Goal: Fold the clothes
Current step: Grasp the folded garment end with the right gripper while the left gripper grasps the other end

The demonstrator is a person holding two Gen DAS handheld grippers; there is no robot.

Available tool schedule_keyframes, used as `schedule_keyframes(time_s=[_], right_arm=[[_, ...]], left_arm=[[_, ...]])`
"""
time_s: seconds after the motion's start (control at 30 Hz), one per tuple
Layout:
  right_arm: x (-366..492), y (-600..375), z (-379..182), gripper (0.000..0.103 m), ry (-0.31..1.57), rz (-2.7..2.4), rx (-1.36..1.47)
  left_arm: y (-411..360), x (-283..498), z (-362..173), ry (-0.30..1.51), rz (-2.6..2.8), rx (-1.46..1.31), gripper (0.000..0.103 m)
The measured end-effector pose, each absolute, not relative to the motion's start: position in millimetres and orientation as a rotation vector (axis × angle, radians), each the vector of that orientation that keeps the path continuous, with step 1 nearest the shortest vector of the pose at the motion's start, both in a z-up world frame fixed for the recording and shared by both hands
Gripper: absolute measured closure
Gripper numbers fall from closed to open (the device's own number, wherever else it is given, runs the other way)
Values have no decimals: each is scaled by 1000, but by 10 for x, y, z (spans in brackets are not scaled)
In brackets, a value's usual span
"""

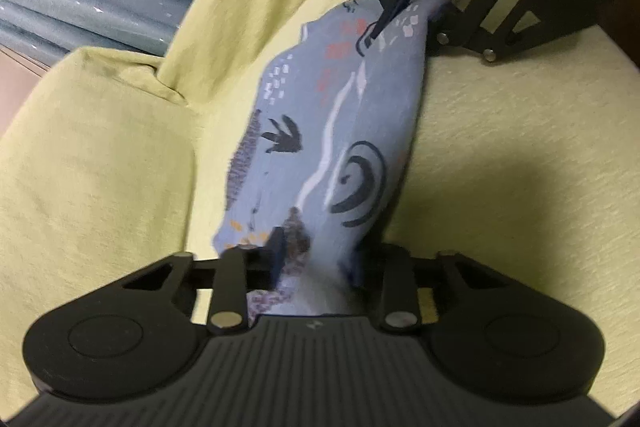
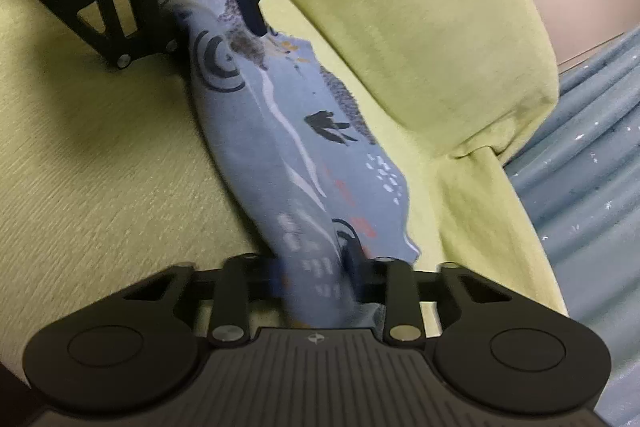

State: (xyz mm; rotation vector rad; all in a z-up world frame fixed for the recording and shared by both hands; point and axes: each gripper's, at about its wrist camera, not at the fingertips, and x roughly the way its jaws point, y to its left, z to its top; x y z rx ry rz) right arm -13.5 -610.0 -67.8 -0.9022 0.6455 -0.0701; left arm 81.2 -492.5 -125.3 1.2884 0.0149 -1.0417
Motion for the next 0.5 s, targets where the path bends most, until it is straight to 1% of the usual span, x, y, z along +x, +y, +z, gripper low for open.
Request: schedule_keyframes(time_s=[0.03, 0.1, 0.13, 0.5], right_arm=[[-129, -6089, -697, 80, 648, -68, -909], [-138, -6088, -688, 84, 651, -74, -898], [-141, -6094, -675, 88, 653, -78, -887], [-159, -6157, -521, 91, 669, -94, -800]], left_arm=[[-4929, 809, -1259, 16, -1049, 1293, 89], [-4926, 805, -1267, 19, -1058, 1296, 92], [-4919, 803, -1267, 20, -1059, 1292, 93], [-4891, 769, -1290, 14, -1058, 1277, 96]])
